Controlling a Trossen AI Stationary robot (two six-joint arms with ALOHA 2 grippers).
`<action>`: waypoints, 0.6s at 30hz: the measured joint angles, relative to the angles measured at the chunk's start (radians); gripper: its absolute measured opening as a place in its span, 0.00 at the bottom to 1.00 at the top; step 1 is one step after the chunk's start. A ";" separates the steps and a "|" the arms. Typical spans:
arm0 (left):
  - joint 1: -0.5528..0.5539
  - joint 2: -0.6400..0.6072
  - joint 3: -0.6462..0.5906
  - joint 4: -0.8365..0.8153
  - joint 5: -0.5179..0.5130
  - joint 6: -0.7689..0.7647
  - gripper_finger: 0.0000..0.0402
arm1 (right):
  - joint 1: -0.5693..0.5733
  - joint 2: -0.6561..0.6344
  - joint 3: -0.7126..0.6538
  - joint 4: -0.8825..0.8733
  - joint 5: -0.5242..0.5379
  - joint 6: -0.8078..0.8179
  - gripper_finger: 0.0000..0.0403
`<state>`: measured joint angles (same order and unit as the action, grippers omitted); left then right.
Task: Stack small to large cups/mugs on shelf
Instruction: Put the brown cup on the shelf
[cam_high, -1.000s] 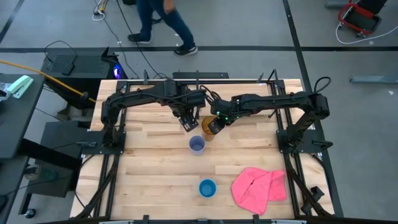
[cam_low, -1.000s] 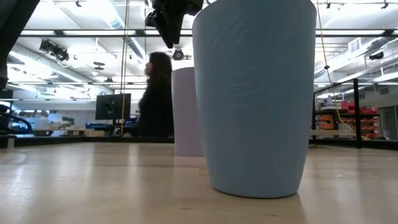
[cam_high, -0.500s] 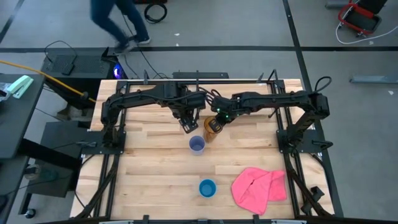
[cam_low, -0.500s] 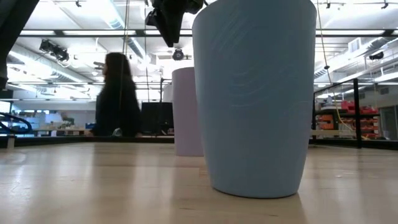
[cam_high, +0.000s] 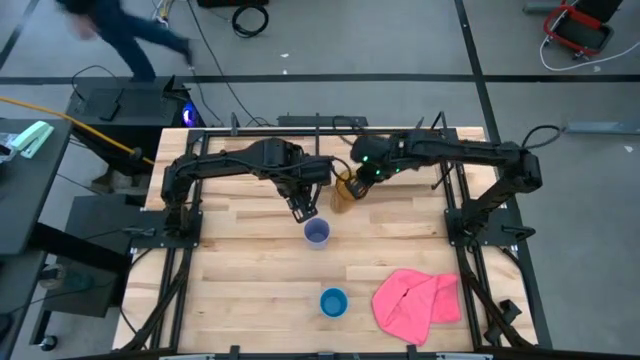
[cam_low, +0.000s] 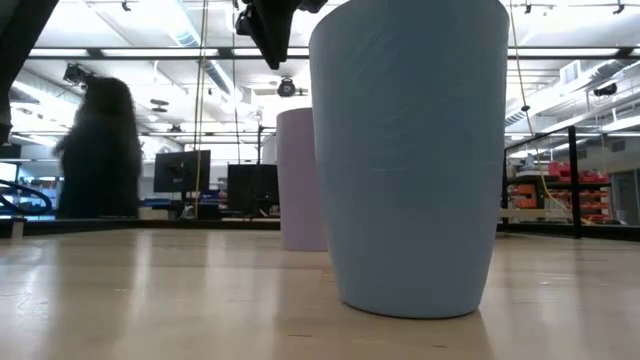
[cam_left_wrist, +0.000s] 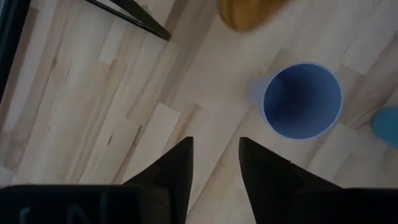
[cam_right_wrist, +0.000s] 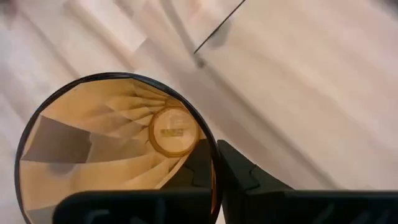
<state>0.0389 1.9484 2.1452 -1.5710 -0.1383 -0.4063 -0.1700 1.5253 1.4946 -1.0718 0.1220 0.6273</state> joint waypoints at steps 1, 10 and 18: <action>0.000 0.000 0.000 0.001 0.000 0.000 0.33 | -0.008 -0.001 0.037 -0.049 0.020 -0.003 0.02; 0.000 0.000 0.000 0.000 0.000 0.030 0.34 | -0.142 0.000 0.324 -0.411 0.144 -0.023 0.02; 0.001 0.000 0.000 0.001 0.000 0.039 0.32 | -0.403 -0.003 0.345 -0.499 0.081 -0.109 0.02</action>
<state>0.0399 1.9484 2.1452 -1.5700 -0.1385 -0.3675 -0.5731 1.5227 1.8398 -1.5707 0.2030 0.5188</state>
